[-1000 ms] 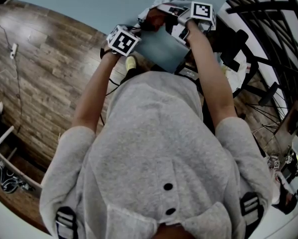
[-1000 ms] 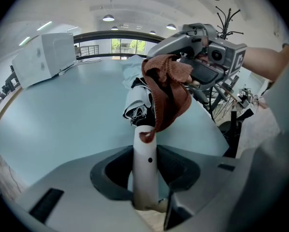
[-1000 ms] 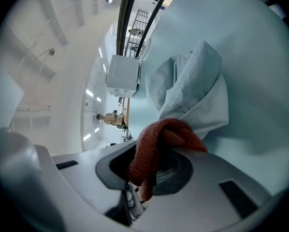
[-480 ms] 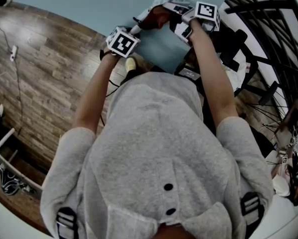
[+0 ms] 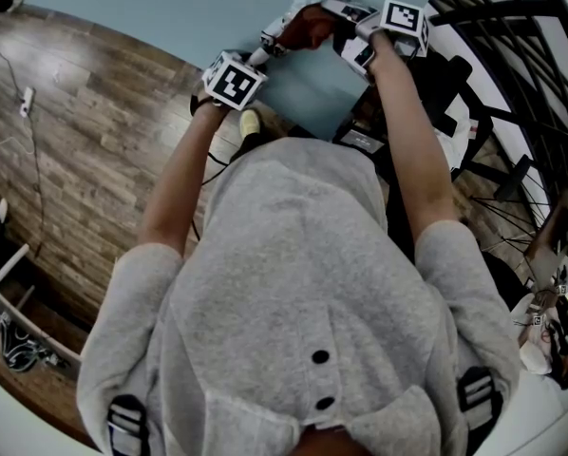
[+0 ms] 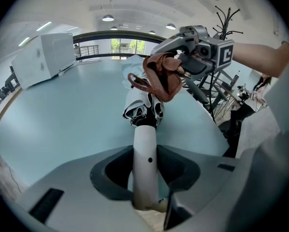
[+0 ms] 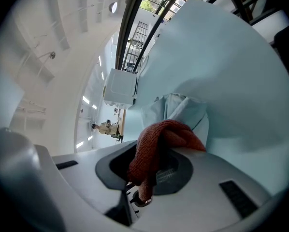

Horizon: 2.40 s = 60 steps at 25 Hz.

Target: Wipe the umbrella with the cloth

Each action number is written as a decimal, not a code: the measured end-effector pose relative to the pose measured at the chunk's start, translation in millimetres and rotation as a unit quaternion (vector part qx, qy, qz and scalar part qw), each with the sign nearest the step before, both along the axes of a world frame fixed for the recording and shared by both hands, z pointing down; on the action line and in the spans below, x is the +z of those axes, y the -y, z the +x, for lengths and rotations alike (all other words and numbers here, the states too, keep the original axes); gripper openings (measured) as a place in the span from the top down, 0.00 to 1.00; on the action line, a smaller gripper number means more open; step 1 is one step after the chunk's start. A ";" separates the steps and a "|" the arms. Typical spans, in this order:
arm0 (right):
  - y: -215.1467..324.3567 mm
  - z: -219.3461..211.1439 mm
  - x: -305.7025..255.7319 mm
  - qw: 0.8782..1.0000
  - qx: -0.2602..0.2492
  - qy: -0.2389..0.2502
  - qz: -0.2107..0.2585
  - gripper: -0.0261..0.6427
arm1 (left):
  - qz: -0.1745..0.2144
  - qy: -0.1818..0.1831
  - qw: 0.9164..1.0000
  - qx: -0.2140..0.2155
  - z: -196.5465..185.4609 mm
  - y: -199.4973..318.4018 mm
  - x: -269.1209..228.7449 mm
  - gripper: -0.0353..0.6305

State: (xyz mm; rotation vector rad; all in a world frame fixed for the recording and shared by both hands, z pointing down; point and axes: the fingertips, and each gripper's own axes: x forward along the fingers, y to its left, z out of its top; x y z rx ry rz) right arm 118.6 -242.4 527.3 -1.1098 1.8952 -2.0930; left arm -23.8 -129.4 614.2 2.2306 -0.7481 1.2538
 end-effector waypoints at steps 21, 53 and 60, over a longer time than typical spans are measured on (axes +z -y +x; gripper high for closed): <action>31.7 49.1 -4.5 0.960 -0.101 -0.247 0.082 0.85 | -0.003 0.004 1.000 0.003 0.1 -2.4 1.1 0.71; 12.7 -61.0 -4.0 0.793 -0.382 -0.401 0.256 0.85 | 0.004 0.000 1.000 0.006 3.1 -1.8 -0.1 0.71; -1.4 -77.7 2.5 0.795 -0.403 -0.381 0.247 0.85 | 0.008 0.003 1.000 0.007 2.0 -0.9 -1.5 0.71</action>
